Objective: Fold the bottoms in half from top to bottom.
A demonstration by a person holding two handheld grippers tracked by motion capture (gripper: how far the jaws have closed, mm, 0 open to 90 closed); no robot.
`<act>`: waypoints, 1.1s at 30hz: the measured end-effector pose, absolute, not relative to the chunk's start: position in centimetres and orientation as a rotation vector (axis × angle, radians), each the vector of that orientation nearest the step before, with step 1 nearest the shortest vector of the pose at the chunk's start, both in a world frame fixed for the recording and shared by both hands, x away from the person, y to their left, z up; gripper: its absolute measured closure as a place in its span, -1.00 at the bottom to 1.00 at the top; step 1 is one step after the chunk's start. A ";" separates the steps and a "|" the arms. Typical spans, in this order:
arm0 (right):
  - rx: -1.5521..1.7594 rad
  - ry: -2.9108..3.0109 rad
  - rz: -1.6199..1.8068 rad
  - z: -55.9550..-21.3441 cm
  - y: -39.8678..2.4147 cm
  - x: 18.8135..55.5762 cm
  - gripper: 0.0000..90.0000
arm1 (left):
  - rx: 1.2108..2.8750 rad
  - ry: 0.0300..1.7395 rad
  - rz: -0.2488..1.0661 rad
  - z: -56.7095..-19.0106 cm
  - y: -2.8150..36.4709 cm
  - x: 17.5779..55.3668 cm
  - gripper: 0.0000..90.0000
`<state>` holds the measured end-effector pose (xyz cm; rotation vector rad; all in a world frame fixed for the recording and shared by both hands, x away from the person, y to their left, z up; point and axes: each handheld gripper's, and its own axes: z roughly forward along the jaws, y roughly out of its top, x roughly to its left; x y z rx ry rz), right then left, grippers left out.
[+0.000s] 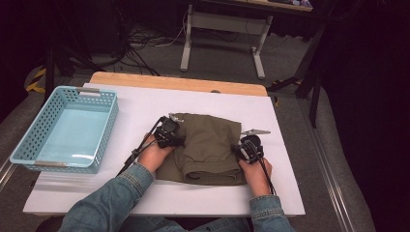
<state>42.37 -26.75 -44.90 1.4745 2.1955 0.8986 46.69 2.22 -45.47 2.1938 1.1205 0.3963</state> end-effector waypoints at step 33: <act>1.353 2.170 0.988 -40.5 -24.9 40.5 0.90 | 1.979 1.065 0.147 -39.7 3.8 45.6 0.84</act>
